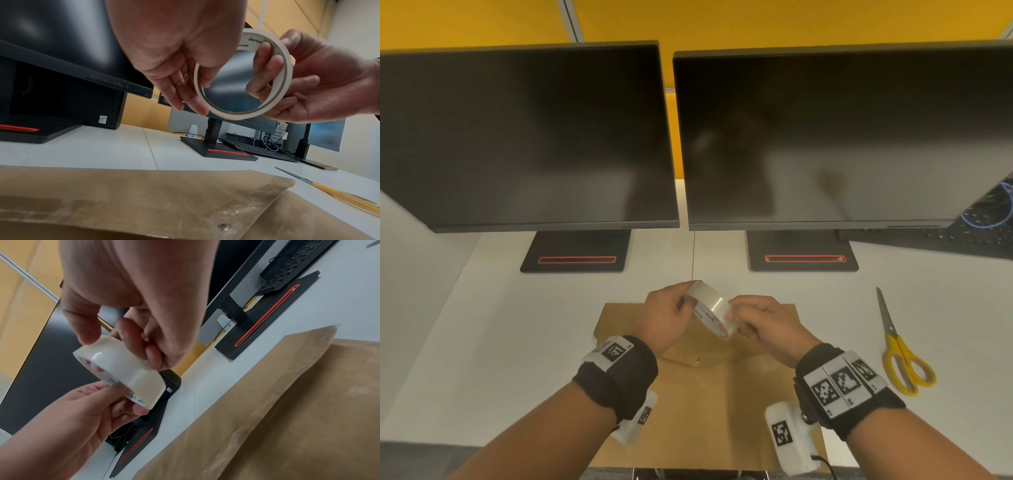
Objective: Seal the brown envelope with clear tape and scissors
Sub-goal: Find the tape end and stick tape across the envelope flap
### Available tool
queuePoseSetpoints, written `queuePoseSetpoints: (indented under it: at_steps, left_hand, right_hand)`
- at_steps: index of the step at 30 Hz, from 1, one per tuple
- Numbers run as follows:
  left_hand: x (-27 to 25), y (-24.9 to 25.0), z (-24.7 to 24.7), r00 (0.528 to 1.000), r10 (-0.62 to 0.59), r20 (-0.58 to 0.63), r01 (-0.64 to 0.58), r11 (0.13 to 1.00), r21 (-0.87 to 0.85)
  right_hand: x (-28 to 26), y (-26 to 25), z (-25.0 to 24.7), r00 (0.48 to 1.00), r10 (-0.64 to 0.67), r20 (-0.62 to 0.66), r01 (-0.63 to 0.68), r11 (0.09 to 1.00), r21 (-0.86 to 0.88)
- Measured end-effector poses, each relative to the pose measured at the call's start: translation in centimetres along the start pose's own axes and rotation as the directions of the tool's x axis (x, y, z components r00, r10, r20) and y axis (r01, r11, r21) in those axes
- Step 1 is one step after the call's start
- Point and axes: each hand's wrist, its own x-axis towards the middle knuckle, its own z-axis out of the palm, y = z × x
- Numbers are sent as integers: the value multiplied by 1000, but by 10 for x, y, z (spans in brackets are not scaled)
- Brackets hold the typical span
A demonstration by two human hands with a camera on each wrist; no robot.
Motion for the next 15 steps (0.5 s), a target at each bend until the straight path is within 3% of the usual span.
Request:
queuePoseSetpoints:
  at_steps: [5,8,15]
  left_hand:
    - [1,-2,1,1000,-3,-8,3,1000,-29]
    - [1,-2,-2,1000,14,3,-14,998,-58]
    - [-4,2,-15,960,193,203,-198,980,8]
  right_hand:
    - [-3,0,-2,999,25,42,-24,999,-44]
    - [-1,5,-3,1000,27,-13,-27,999,-18]
    - [9,3,-17,992,-9,-129,12,1000,21]
